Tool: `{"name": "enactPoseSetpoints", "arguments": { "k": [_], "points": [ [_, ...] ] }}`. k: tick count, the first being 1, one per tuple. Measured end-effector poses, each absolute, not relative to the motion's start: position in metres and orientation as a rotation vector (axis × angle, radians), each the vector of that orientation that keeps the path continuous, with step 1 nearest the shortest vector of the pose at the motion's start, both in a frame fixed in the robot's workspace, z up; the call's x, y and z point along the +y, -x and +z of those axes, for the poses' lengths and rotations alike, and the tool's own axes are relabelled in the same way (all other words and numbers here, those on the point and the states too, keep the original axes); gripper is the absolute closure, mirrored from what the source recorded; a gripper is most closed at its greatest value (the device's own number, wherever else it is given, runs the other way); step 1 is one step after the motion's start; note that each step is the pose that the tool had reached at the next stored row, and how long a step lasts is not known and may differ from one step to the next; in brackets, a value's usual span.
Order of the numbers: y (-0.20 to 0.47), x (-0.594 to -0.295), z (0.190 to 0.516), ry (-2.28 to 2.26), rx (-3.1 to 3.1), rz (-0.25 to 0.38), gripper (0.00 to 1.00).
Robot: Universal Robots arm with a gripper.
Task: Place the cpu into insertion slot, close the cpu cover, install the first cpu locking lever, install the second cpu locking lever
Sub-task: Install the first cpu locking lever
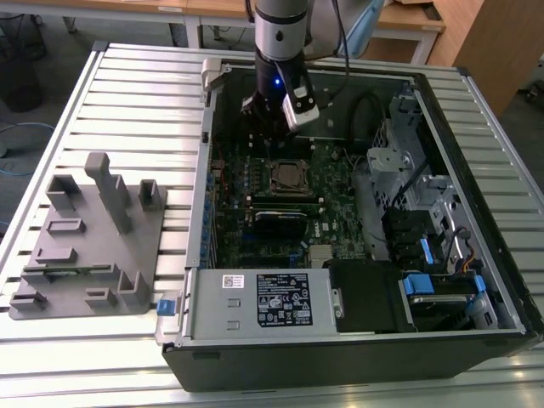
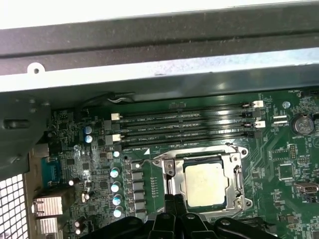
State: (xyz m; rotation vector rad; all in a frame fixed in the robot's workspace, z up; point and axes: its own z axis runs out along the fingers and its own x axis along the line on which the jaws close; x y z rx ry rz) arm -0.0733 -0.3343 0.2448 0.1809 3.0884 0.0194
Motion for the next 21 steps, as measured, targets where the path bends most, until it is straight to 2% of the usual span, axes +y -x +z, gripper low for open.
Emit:
{"name": "enactPoseSetpoints", "arguments": {
  "k": [21],
  "points": [
    [0.094,-0.334,0.246,-0.181,3.088,0.009,0.90]
  ]
}}
